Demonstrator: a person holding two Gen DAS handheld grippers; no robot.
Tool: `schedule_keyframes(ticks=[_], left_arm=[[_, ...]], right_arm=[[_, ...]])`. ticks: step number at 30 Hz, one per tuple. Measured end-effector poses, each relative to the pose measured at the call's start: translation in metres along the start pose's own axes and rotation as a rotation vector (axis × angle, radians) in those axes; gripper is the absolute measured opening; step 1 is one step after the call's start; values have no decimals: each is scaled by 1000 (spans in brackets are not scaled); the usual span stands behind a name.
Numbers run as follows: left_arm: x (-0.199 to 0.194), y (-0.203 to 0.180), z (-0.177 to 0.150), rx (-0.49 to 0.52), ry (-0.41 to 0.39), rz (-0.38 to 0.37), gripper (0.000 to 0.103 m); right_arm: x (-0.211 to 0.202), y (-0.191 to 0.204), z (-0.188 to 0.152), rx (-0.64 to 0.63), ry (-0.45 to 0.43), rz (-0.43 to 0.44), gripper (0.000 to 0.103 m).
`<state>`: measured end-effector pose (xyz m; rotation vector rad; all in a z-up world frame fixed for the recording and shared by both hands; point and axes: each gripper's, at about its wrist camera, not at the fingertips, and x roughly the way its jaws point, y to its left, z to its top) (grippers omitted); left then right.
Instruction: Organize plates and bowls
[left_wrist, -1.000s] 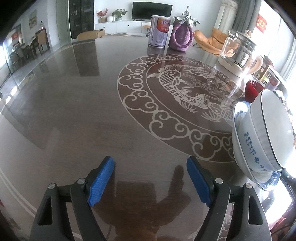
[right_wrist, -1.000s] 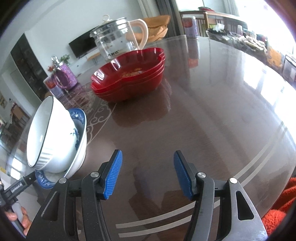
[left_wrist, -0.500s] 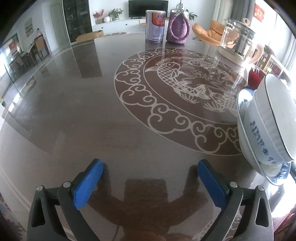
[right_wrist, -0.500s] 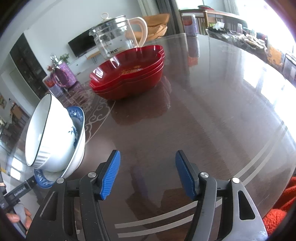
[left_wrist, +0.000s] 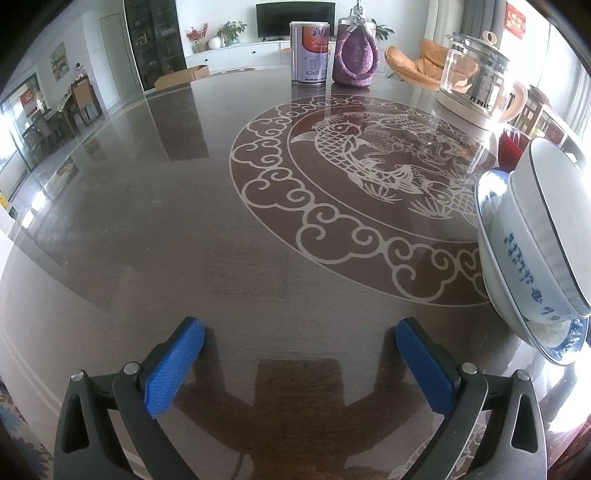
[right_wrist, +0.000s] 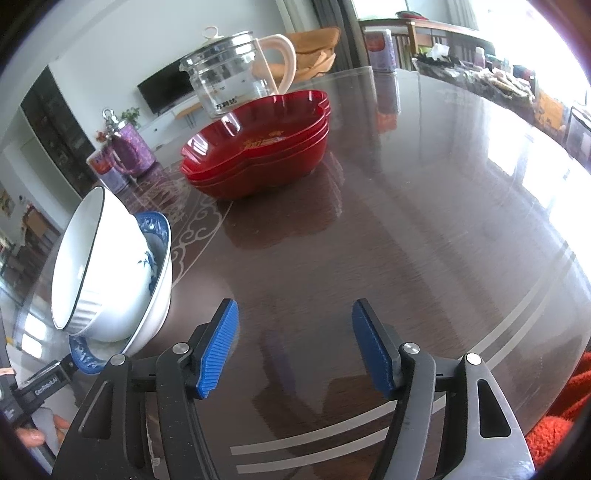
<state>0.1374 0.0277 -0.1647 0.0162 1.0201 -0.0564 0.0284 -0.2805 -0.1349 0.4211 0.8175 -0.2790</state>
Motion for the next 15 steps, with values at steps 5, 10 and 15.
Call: schedule_keyframes(ticks=[5, 10, 15], left_arm=[[-1, 0, -1, 9, 1, -4, 103], [1, 0, 1, 12, 14, -3, 103], [2, -1, 4, 31, 37, -14, 103]], right_arm=[[0, 0, 0, -1, 0, -1, 68], [0, 2, 0, -12, -1, -7, 68], [-1, 1, 0, -8, -2, -1, 68]])
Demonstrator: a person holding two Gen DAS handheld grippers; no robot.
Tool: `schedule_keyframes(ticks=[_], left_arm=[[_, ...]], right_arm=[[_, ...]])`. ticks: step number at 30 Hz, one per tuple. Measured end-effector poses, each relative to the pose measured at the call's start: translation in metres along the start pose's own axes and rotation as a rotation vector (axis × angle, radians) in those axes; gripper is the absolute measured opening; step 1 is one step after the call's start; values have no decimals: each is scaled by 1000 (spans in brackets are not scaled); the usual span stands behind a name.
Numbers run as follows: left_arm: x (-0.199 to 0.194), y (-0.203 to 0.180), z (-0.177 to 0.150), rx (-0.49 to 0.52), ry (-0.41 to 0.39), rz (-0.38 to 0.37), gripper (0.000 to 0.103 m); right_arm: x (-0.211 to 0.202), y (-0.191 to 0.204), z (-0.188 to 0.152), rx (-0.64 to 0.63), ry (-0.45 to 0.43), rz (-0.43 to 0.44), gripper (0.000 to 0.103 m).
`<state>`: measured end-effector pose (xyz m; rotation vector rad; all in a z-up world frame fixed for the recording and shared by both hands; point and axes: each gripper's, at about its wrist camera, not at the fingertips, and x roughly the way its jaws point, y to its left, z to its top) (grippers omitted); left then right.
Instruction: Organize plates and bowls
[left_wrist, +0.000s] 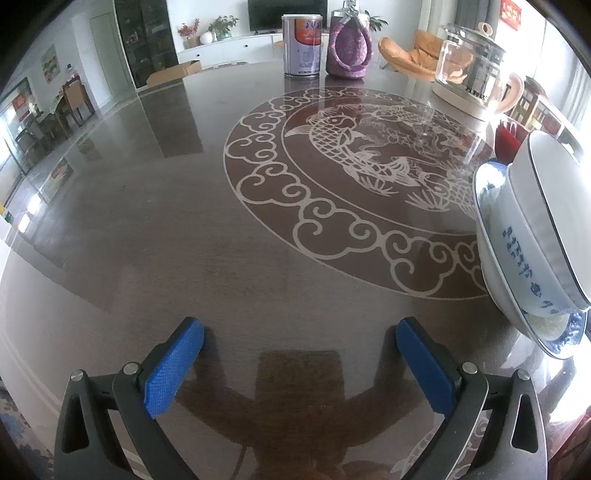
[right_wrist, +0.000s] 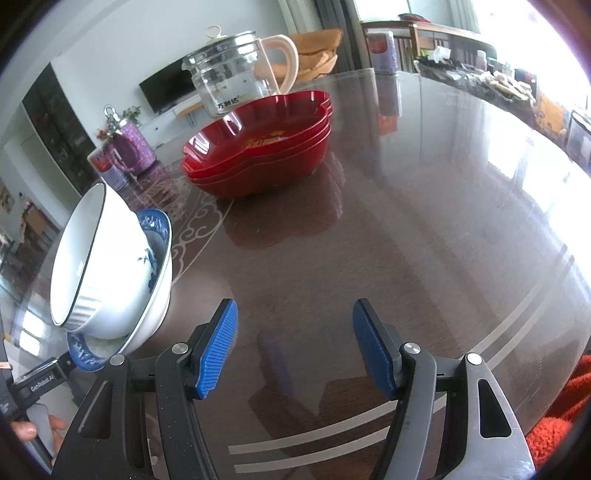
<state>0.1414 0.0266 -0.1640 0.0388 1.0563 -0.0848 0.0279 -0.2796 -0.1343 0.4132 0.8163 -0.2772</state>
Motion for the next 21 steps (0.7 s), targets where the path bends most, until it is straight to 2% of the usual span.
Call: schedule_keyframes(ticks=[4, 6, 10, 14, 21], left_arm=[[0, 1, 2, 20, 11, -23, 103], [-5, 9, 1, -6, 0, -73, 103], [-27, 25, 6, -79, -64, -161, 102], [-55, 32, 15, -106, -146, -267, 102], [-55, 25, 22, -117, -142, -327, 102]], right_arm=[[1, 2, -1, -11, -1, 6, 73], [2, 7, -2, -40, 0, 2, 79], [8, 21, -6, -125, 6, -74, 80], [10, 25, -7, -144, 2, -97, 80], [10, 23, -8, -153, 1, -99, 80]])
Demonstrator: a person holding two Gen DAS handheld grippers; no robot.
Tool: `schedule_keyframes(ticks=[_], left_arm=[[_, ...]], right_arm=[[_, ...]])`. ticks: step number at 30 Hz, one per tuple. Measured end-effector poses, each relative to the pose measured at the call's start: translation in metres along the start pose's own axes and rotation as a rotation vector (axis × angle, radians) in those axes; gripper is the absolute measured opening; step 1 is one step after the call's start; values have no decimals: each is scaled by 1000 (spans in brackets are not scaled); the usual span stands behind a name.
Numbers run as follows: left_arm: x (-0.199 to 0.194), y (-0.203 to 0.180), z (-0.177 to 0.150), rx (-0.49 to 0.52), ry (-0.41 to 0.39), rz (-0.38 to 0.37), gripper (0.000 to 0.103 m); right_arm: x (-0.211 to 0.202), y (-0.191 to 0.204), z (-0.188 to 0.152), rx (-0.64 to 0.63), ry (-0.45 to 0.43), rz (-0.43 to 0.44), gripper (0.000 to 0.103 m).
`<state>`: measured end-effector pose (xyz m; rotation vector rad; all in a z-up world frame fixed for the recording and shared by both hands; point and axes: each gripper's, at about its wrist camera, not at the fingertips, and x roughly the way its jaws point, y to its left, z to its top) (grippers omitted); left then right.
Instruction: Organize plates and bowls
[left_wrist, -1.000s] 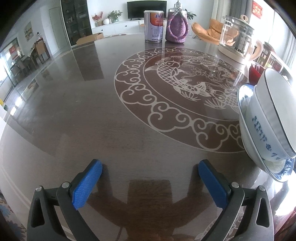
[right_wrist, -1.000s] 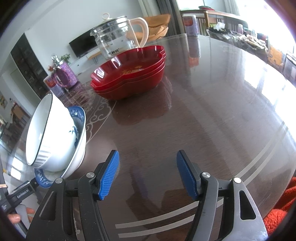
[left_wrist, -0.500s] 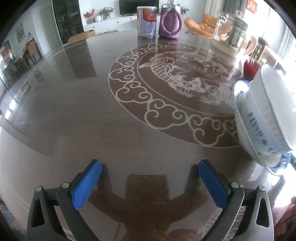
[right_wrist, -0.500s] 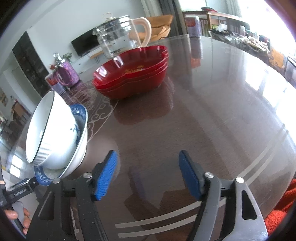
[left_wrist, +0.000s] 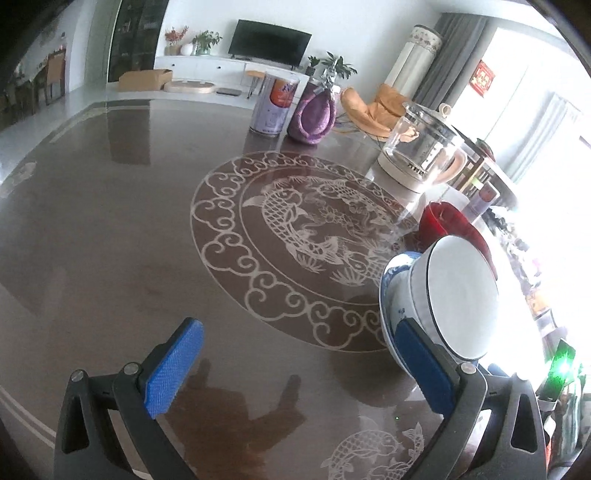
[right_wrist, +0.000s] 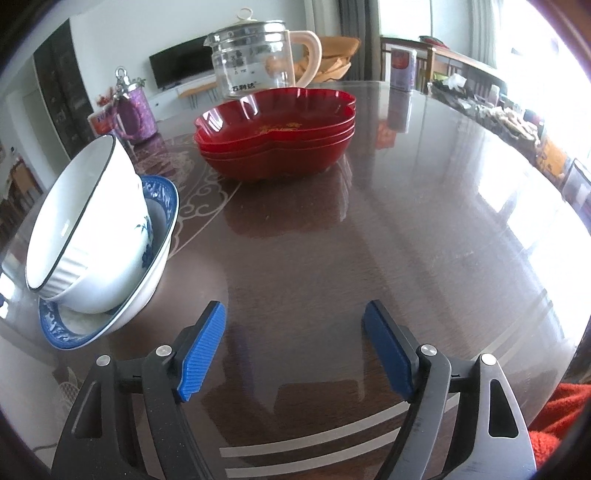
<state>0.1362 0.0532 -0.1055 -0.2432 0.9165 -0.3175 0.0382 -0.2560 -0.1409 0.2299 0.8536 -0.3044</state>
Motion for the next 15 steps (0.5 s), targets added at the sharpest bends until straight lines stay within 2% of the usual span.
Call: schedule_keyframes(ticks=[6, 15], left_arm=[[-2, 2, -8, -5, 6, -4, 102], [1, 20, -11, -80, 35, 2, 102]], right_arm=[[-1, 2, -2, -15, 2, -14, 80], [1, 7, -3, -45, 8, -43, 80]])
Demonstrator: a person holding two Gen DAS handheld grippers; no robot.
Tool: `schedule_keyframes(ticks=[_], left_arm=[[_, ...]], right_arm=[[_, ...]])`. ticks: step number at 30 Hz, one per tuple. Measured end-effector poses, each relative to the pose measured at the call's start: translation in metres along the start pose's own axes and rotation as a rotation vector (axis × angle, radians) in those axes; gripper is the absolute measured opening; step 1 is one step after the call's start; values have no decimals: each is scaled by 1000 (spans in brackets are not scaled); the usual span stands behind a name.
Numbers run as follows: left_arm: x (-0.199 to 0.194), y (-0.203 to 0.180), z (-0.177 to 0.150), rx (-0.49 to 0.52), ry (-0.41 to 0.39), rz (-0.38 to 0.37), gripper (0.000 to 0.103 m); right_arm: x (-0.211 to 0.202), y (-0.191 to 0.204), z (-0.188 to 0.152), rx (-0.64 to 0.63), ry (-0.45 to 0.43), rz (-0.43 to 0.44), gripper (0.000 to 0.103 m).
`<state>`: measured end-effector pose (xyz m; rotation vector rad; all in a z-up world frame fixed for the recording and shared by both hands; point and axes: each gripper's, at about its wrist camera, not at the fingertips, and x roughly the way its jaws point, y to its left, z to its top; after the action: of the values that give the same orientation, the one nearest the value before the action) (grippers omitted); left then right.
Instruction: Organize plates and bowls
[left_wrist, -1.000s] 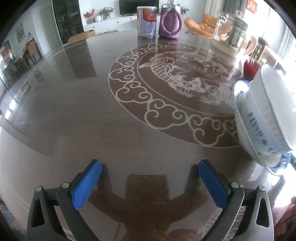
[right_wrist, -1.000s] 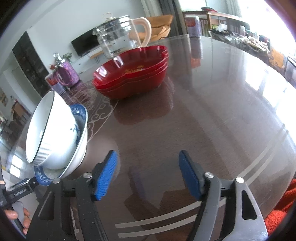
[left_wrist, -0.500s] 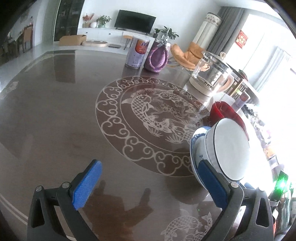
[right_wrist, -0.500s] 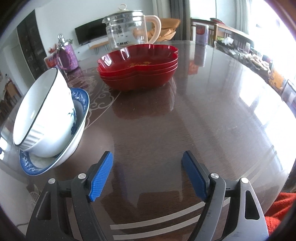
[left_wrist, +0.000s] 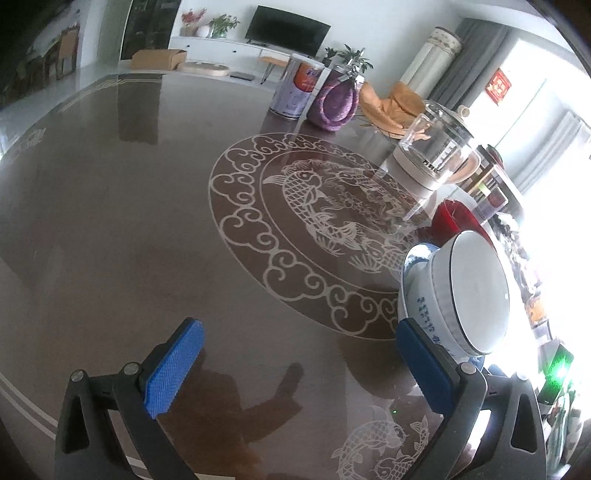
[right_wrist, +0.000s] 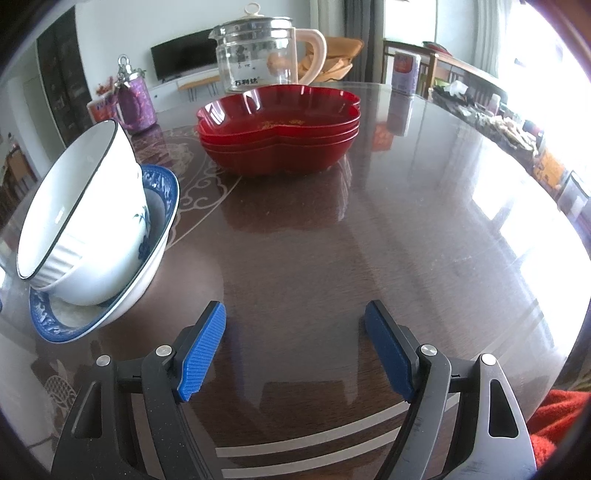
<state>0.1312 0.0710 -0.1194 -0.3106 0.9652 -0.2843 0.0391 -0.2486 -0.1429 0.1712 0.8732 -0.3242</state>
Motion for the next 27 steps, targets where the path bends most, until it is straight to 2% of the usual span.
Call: schedule_keyframes(ticks=[27], left_arm=[[2, -1, -2, 2, 11, -15, 102]], right_arm=[[1, 3, 0, -18, 2, -16, 80]])
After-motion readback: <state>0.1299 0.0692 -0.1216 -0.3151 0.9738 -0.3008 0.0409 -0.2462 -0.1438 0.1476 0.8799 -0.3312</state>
